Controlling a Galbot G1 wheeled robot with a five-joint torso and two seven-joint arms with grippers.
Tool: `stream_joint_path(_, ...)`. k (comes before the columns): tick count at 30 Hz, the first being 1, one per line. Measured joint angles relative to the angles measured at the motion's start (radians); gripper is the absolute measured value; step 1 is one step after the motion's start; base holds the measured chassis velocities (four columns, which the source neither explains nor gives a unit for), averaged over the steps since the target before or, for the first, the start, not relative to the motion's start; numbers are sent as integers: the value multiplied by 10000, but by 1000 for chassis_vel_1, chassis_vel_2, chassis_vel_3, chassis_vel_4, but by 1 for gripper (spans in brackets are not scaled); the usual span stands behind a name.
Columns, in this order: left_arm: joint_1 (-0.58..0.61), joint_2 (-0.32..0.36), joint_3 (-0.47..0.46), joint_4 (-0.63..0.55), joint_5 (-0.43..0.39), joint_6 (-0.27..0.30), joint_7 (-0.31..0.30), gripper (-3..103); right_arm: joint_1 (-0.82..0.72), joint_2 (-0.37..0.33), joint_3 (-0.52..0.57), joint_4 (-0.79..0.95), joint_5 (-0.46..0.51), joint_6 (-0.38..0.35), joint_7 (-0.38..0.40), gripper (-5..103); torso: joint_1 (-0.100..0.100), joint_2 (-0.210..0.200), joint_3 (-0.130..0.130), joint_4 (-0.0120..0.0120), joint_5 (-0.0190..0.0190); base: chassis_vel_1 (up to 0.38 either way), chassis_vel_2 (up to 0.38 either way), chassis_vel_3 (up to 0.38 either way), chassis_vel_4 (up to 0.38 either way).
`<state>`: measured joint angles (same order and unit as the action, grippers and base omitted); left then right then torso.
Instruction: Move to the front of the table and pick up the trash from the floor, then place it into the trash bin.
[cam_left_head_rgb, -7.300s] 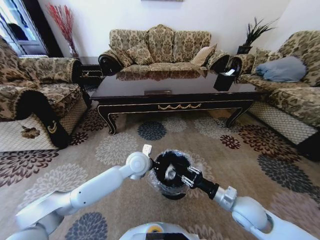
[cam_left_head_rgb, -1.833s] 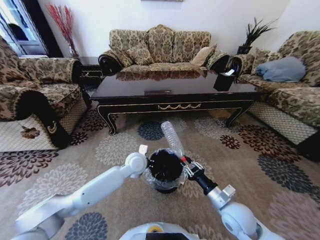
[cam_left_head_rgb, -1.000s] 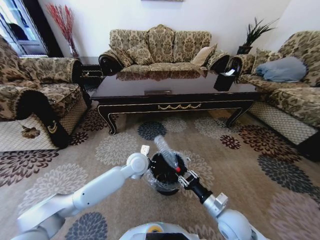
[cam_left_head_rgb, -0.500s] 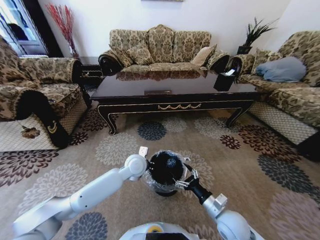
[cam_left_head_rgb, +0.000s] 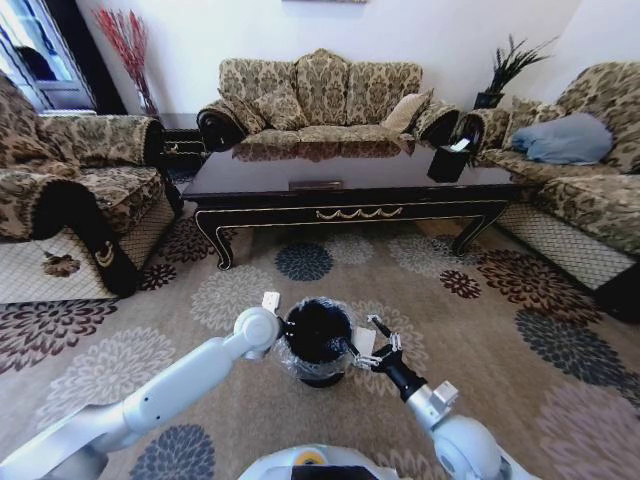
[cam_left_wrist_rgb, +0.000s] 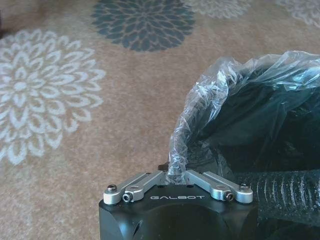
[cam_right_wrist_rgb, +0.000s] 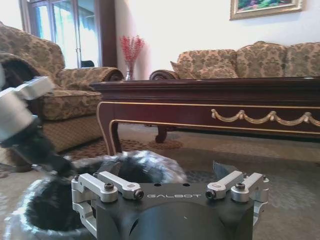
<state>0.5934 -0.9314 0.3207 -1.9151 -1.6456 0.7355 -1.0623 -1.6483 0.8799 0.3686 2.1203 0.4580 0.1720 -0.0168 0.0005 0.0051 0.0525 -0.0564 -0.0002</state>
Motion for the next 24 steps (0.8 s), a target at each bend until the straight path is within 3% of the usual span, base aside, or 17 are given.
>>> stream_joint_path(14, 1495, 1277, -2301, -335, 317, -1, 466, 0, 1503, 75, 35, -2006, 702, -270, 579, 100, 0, 0, 0, 3, 1, 0, 0, 0, 0)
stream_joint_path(18, 2540, 1681, -3356, -692, 401, 0, 598, 0, 2318, 26, -346, -2978, 1004, -625, 679, 100, 0, 0, 0, -1, -1, 0, 0, 0, 0)
stream_joint_path(24, 3100, 1854, -3995, -864, 426, 1, 678, 0, 3190, 132, -837, -4041, 1235, -974, 838, 100, 0, 0, 0, 9, 2, 0, 0, 0, 0)
